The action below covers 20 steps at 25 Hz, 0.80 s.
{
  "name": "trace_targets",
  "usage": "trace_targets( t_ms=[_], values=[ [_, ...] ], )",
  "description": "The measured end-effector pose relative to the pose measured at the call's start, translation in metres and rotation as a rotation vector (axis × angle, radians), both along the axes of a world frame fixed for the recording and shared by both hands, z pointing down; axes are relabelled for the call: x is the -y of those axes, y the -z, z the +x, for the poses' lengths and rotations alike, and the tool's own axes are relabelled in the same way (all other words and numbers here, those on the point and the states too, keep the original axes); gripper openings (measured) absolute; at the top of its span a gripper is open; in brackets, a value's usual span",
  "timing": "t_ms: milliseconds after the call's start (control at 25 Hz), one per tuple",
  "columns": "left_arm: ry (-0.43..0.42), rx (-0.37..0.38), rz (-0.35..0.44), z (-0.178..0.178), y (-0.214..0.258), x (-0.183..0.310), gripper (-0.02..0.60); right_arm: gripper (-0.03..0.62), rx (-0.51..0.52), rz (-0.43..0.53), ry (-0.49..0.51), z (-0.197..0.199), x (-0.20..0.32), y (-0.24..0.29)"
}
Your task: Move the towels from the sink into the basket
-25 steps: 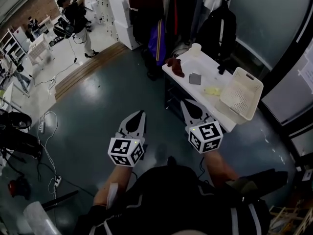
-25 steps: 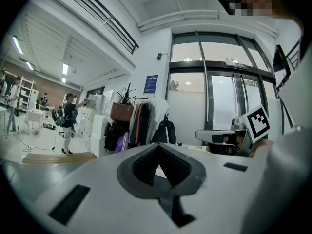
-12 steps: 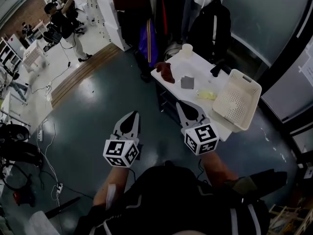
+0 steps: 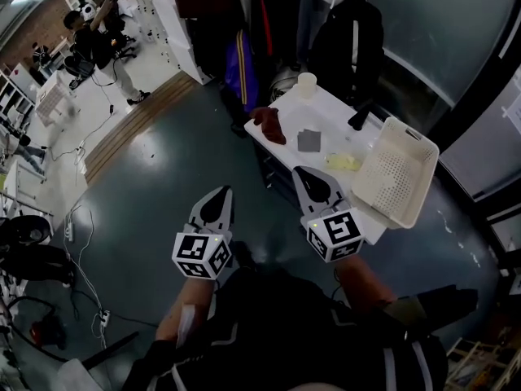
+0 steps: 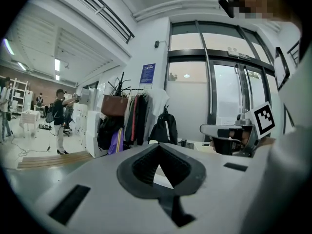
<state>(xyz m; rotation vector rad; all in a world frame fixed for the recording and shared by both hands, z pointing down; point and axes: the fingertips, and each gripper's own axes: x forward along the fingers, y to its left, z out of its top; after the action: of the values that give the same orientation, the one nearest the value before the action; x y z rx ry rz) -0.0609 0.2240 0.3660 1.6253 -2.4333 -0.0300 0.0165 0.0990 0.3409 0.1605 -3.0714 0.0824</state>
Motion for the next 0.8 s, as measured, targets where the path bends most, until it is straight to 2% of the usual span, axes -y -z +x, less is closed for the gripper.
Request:
trace_targets(
  t_ms=[280, 560, 800],
  values=[
    [-0.052, -0.025, 0.040, -0.044, -0.007, 0.033, 0.003, 0.003, -0.040, -0.002, -0.045, -0.040, 0.026, -0.010],
    [-0.098, -0.053, 0.071, -0.112, -0.007, 0.064, 0.003, 0.003, -0.077, 0.014, -0.084, -0.105, 0.049, -0.014],
    [-0.155, -0.056, 0.065, -0.165, -0.008, 0.089, 0.003, 0.003, -0.113, 0.019, -0.120, -0.155, 0.072, -0.020]
  ],
)
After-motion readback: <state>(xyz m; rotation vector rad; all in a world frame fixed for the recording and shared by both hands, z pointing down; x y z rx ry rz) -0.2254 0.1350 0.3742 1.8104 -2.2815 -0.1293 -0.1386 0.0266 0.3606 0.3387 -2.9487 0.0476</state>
